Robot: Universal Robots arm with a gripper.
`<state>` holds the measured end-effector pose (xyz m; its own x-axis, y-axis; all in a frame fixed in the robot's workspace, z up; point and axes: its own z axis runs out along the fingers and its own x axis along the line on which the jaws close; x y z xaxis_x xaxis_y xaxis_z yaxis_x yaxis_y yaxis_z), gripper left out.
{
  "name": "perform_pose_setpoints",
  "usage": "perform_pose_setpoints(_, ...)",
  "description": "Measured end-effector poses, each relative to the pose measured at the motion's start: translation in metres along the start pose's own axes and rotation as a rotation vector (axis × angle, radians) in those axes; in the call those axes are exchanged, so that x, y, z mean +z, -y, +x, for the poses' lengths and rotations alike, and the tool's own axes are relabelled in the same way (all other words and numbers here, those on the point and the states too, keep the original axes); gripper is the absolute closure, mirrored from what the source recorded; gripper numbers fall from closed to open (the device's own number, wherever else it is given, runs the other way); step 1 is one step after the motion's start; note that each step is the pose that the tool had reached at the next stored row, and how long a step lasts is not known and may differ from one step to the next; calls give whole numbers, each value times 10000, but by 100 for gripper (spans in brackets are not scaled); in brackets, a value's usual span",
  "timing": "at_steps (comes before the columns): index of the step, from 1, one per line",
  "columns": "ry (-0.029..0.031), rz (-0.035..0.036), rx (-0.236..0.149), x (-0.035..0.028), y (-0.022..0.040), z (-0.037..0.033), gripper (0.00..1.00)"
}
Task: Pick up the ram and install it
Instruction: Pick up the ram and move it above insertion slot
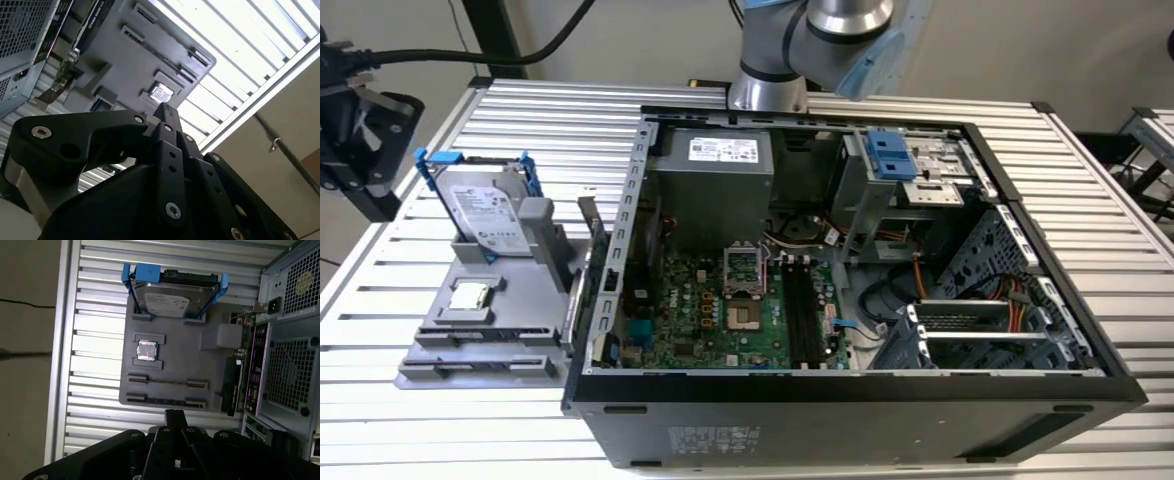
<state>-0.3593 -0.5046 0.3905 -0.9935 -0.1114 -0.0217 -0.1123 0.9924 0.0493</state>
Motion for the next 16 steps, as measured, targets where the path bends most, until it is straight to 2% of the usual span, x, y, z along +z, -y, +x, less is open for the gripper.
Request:
perform_pose_setpoints(13,-101,-44,-2042,-1,0,0,100)
perform_pose_setpoints(16,-114,-49,-2314,-1,0,0,100)
